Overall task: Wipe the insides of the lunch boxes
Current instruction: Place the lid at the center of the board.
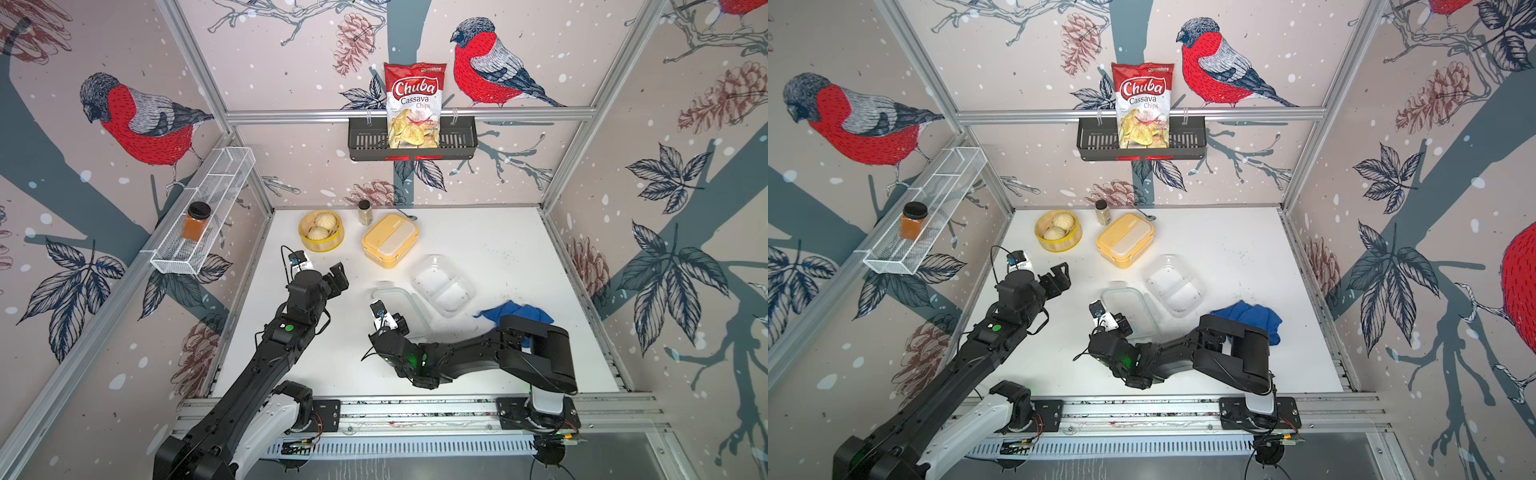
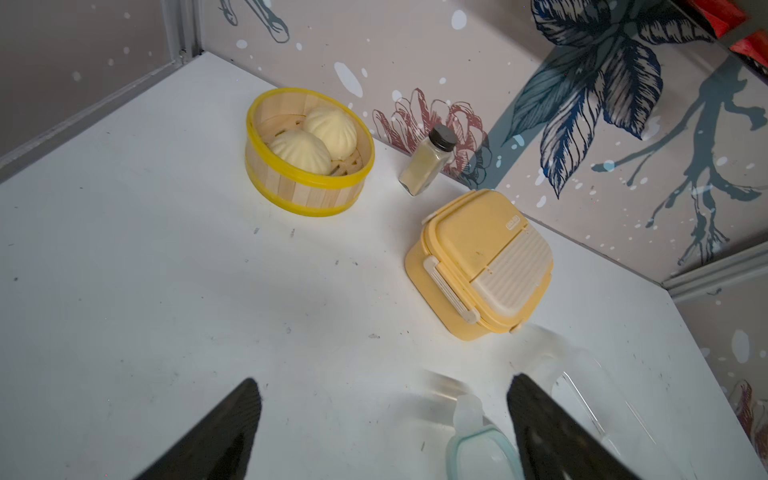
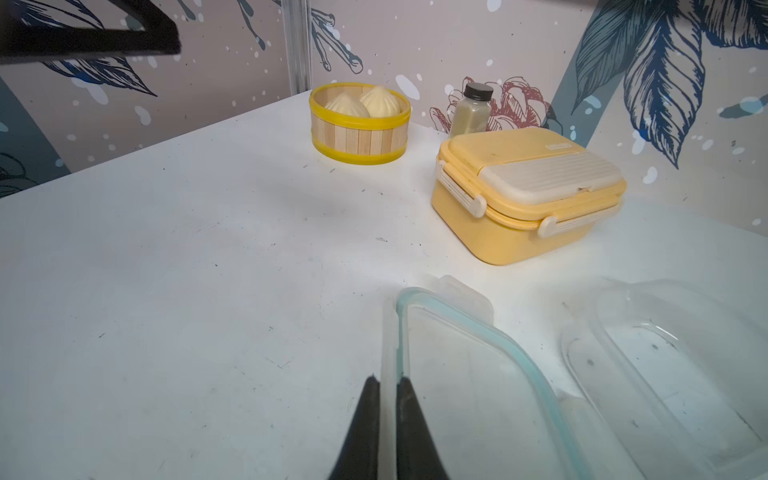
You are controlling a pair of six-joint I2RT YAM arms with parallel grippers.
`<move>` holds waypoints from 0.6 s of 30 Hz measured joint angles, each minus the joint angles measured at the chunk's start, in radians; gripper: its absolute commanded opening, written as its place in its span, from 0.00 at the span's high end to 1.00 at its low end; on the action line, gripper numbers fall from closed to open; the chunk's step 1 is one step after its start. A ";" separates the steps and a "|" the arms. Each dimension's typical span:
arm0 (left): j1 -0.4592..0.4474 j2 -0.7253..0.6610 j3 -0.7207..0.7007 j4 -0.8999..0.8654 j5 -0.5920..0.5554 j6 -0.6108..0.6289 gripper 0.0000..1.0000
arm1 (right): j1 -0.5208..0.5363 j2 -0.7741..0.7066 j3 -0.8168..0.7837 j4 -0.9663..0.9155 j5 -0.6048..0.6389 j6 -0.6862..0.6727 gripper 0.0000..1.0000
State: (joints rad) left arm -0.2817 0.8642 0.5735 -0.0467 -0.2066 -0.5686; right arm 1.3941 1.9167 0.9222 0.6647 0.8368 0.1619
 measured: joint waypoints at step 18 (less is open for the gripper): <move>0.044 0.020 0.048 -0.022 0.082 0.052 0.05 | 0.027 0.102 0.157 -0.179 -0.085 0.065 0.37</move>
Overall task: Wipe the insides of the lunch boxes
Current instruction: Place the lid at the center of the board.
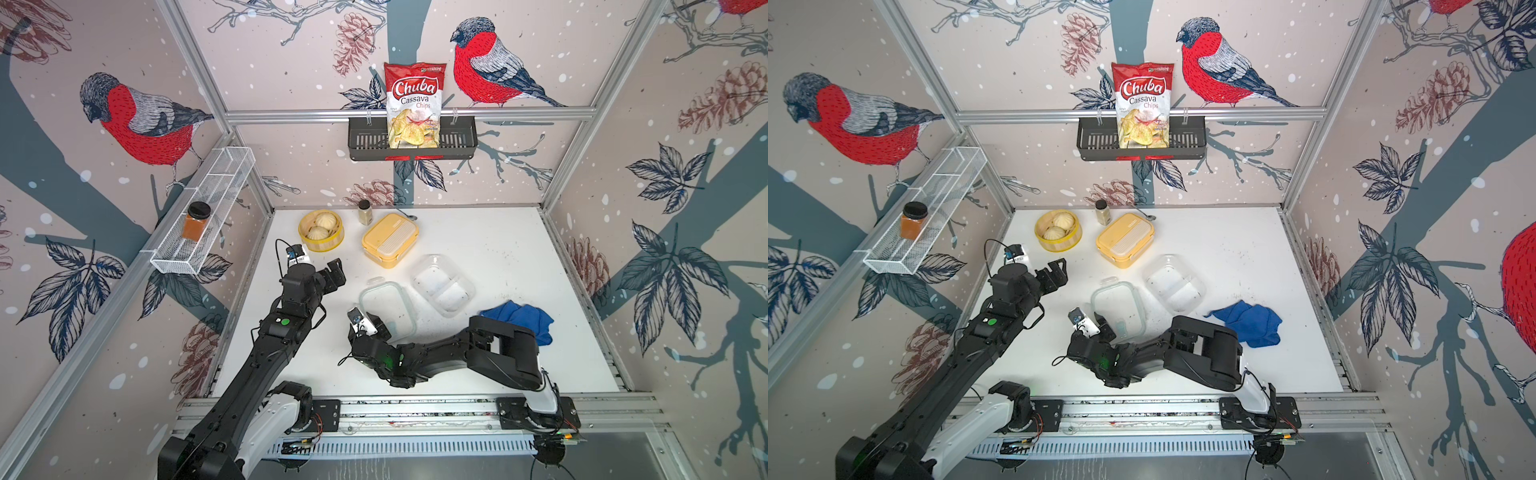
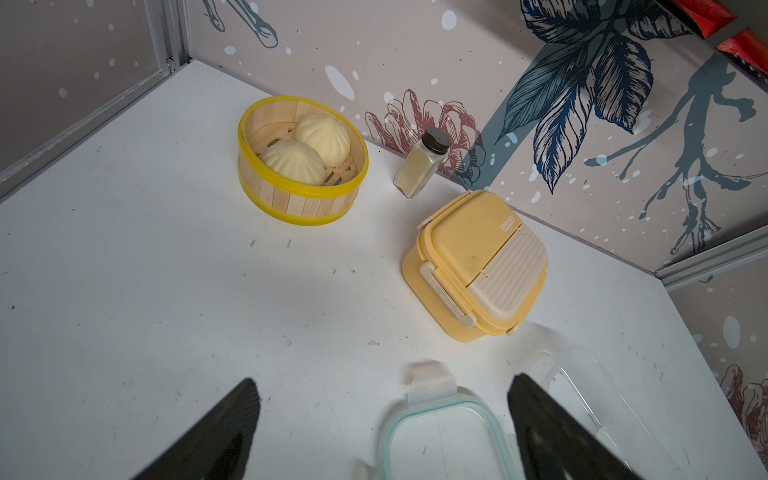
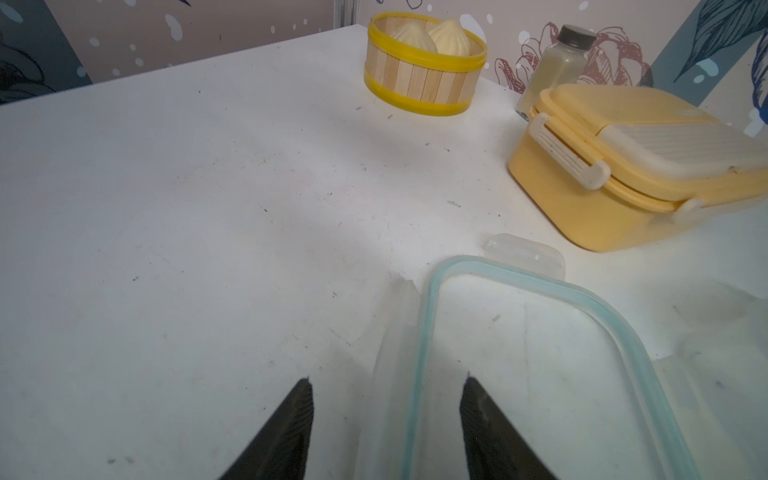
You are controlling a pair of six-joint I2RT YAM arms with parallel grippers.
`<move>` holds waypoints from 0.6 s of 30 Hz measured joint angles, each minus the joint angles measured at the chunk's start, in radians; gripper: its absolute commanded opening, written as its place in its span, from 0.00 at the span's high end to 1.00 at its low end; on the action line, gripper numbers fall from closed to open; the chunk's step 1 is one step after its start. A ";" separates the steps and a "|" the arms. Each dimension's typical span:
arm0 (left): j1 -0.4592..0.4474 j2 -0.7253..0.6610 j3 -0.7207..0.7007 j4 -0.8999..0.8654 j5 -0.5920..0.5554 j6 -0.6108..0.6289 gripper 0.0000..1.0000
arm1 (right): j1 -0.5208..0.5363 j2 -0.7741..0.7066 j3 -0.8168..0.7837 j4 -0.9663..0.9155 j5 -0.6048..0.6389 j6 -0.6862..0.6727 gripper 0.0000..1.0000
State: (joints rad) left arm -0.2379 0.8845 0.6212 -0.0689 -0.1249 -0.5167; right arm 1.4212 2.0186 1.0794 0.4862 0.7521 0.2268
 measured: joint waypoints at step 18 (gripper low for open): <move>-0.237 0.164 0.085 0.138 0.182 0.026 0.01 | -0.601 -1.019 -0.314 -0.819 -0.079 0.538 0.13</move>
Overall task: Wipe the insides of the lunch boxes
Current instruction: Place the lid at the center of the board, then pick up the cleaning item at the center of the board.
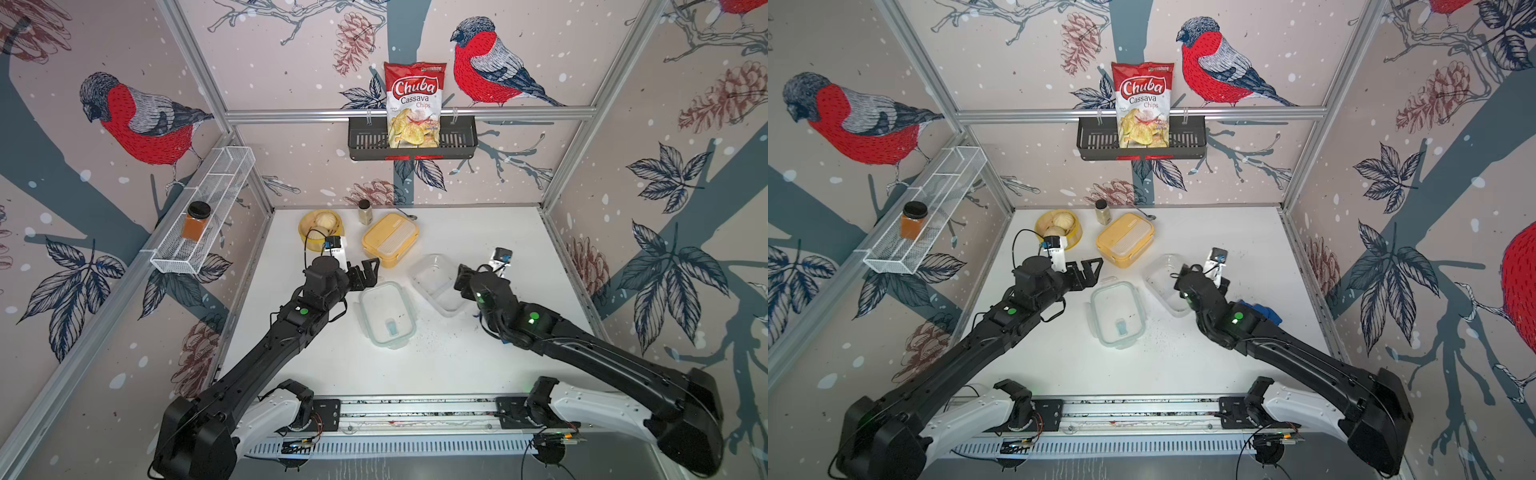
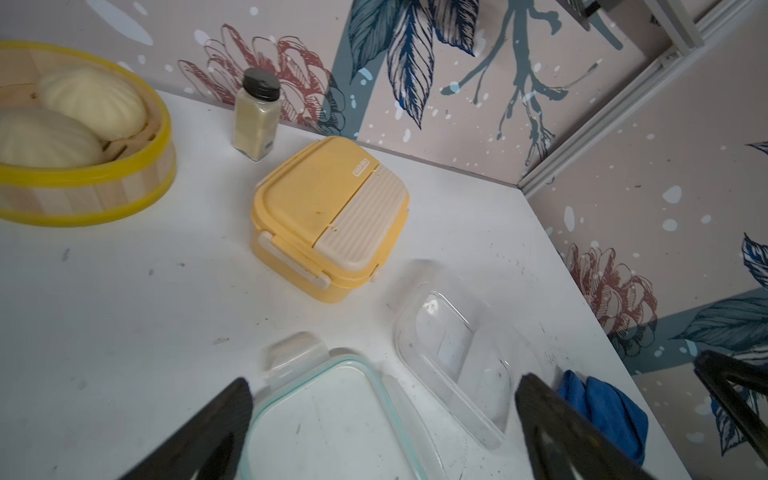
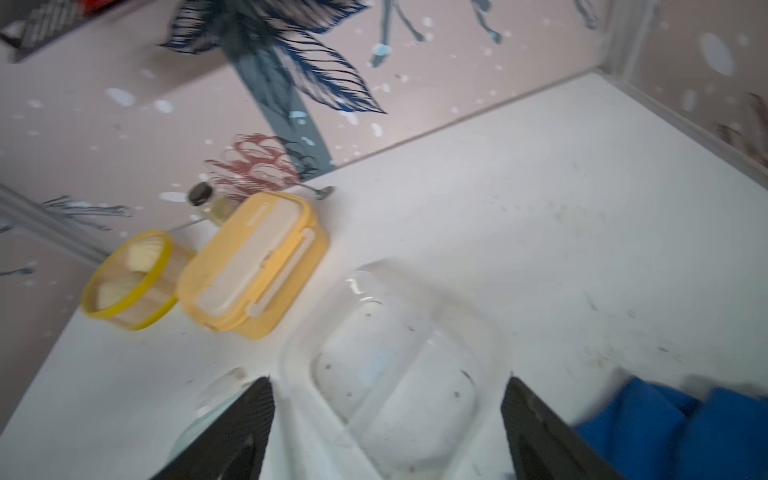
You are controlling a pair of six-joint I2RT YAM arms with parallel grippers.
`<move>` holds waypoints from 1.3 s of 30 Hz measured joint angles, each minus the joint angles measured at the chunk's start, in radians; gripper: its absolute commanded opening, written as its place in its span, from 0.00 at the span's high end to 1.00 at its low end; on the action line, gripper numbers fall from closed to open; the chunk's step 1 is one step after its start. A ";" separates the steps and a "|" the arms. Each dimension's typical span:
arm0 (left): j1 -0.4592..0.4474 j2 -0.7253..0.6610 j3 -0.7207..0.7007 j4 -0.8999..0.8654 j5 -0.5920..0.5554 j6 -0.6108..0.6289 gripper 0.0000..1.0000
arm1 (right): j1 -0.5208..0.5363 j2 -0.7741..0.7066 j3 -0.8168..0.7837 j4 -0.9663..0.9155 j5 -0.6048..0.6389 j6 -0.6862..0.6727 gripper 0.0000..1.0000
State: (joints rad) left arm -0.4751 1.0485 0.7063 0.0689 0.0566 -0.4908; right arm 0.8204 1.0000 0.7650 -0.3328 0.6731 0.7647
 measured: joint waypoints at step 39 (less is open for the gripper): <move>-0.063 0.270 0.125 0.032 0.105 0.131 0.02 | -0.715 0.283 -0.104 -0.284 -0.581 -0.070 0.83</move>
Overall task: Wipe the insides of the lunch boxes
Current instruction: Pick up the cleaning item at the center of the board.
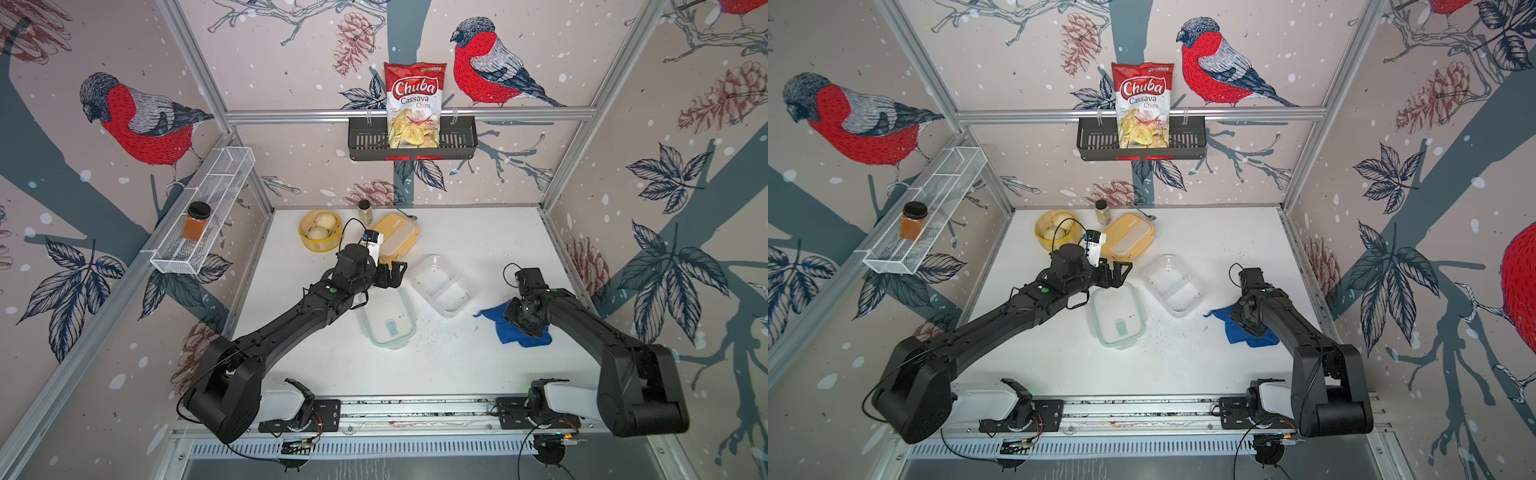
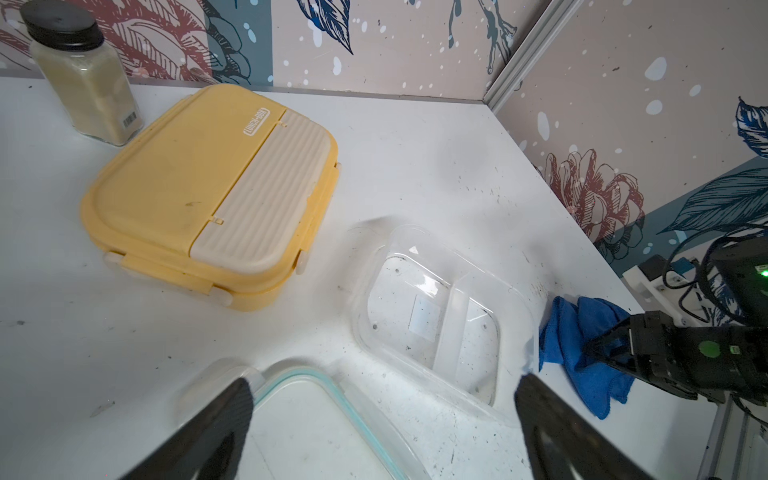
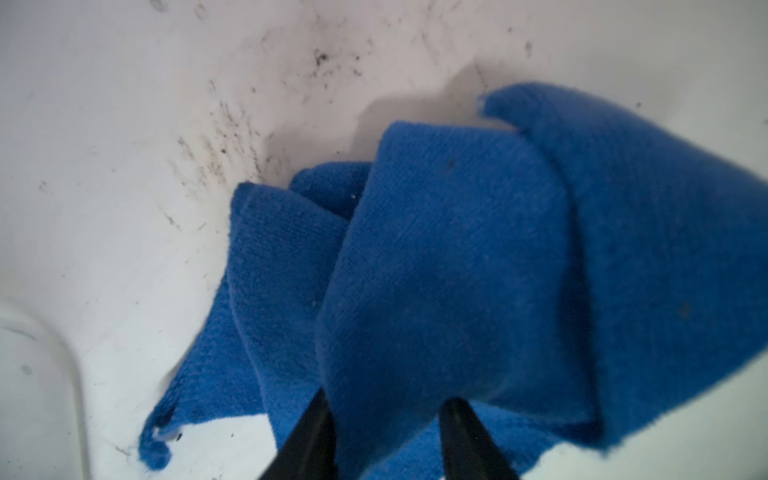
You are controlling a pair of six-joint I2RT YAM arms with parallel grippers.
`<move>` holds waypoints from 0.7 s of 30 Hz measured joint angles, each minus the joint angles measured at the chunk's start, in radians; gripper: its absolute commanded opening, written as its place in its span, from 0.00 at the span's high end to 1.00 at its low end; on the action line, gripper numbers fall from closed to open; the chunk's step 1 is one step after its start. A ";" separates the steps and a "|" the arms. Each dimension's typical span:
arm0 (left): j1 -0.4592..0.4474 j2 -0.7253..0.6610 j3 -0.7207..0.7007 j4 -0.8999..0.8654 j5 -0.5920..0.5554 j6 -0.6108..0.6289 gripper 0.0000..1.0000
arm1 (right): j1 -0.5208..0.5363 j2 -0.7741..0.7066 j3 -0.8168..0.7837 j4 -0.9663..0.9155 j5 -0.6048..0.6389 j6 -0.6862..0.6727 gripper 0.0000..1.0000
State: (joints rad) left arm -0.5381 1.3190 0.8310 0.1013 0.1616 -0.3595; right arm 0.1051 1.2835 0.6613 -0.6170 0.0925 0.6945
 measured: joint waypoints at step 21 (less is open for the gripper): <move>0.053 -0.011 -0.011 0.014 0.029 -0.003 0.02 | 0.157 -0.212 0.678 -0.249 0.196 -0.096 1.00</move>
State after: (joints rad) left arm -0.4854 1.3075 0.8196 0.1154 0.1902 -0.3630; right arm 0.2619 1.0710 1.3396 -0.8661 0.2882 0.5983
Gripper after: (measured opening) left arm 0.982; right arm 0.067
